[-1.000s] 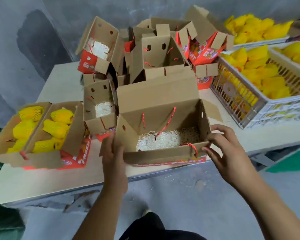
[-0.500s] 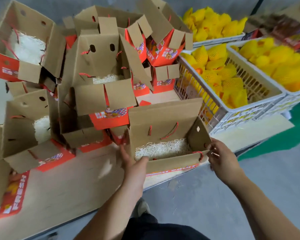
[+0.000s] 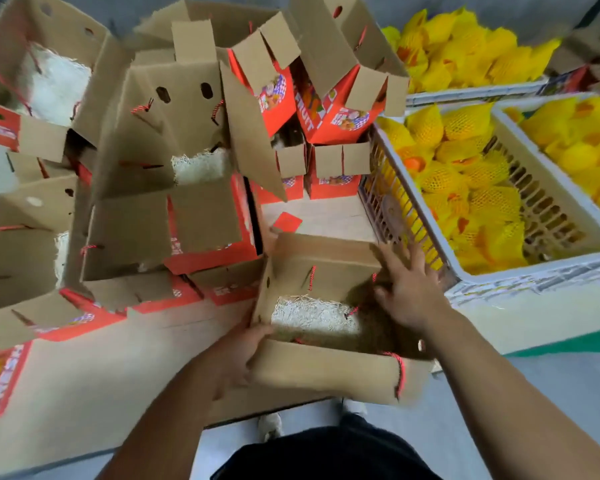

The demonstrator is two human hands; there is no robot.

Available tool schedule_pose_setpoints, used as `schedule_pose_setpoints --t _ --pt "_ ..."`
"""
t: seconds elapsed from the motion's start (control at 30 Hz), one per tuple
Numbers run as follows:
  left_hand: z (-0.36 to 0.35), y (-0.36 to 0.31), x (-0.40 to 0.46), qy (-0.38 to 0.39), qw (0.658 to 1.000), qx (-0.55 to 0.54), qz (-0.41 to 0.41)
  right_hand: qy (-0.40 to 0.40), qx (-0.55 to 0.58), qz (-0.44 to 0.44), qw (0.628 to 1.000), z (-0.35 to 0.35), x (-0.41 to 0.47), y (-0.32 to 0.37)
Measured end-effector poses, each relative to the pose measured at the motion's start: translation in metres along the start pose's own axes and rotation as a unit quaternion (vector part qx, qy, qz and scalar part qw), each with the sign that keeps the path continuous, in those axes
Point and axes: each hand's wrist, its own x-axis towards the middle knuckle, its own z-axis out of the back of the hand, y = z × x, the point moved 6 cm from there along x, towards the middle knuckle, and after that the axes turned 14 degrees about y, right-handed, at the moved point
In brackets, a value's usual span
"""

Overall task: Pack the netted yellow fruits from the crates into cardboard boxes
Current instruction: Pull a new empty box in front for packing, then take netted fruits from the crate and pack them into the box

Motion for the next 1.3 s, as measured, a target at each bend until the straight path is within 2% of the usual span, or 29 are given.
schedule_pose_setpoints --t 0.1,0.17,0.27,0.37,0.43,0.5,0.53,0.6,0.67,0.7,0.77,0.87,0.9,0.97,1.03,1.07,1.1,1.17,1.2,1.3 --pt "-0.015 -0.001 -0.008 -0.005 0.988 0.124 0.093 0.036 -0.056 -0.005 0.998 0.007 0.019 -0.004" --pt "-0.027 -0.005 -0.001 -0.033 0.989 0.135 0.051 0.028 -0.093 0.025 0.995 0.012 0.027 -0.003" --pt "-0.047 -0.017 -0.002 -0.138 0.987 0.029 -0.078 -0.013 -0.056 0.137 0.989 0.031 0.037 0.007" --pt "-0.06 -0.009 -0.011 -0.261 0.938 -0.141 -0.179 -0.075 0.07 0.227 0.968 0.055 0.041 0.008" --pt "-0.063 -0.001 -0.014 -0.304 0.914 -0.177 -0.2 -0.037 0.069 0.196 0.977 0.048 0.044 0.004" --pt "-0.066 -0.006 -0.016 -0.316 0.91 -0.169 -0.209 0.042 0.033 0.157 0.986 0.029 0.046 -0.008" --pt "-0.066 -0.01 -0.016 -0.326 0.911 -0.141 -0.208 0.054 0.023 0.163 0.985 0.024 0.046 -0.012" --pt "-0.063 -0.025 -0.024 -0.398 0.899 0.025 -0.182 0.049 0.039 0.199 0.978 0.027 0.046 -0.015" --pt "-0.065 -0.043 -0.036 -0.49 0.835 0.192 -0.165 0.053 0.113 0.24 0.963 0.035 0.044 -0.014" --pt "-0.072 -0.056 -0.039 -0.501 0.812 0.229 -0.191 0.043 0.153 0.265 0.951 0.042 0.042 -0.015" --pt "-0.095 -0.086 -0.031 -0.46 0.802 0.271 -0.269 -0.011 0.207 0.319 0.925 0.06 0.036 -0.019" --pt "-0.138 -0.131 0.001 -0.326 0.83 0.284 -0.353 -0.093 0.251 0.363 0.892 0.089 0.034 -0.04" --pt "-0.153 -0.147 0.011 -0.288 0.835 0.286 -0.371 -0.116 0.254 0.349 0.895 0.098 0.039 -0.054" --pt "-0.186 -0.179 0.031 -0.235 0.82 0.318 -0.413 -0.122 0.211 0.275 0.93 0.109 0.062 -0.09" --pt "-0.217 -0.209 0.049 -0.205 0.788 0.361 -0.454 -0.029 0.123 0.169 0.977 0.104 0.092 -0.124" --pt "-0.23 -0.221 0.059 -0.196 0.778 0.381 -0.46 0.035 0.084 0.129 0.987 0.095 0.104 -0.134" --pt "-0.24 -0.232 0.069 -0.196 0.768 0.401 -0.459 0.092 0.037 0.113 0.989 0.085 0.11 -0.137" --pt "-0.255 -0.247 0.089 -0.217 0.756 0.449 -0.424 0.171 -0.062 0.147 0.972 0.063 0.114 -0.126" --pt "-0.259 -0.249 0.098 -0.228 0.757 0.471 -0.391 0.188 -0.109 0.167 0.962 0.054 0.116 -0.121" --pt "-0.261 -0.249 0.118 -0.235 0.767 0.504 -0.321 0.246 -0.15 0.134 0.948 0.041 0.123 -0.133"
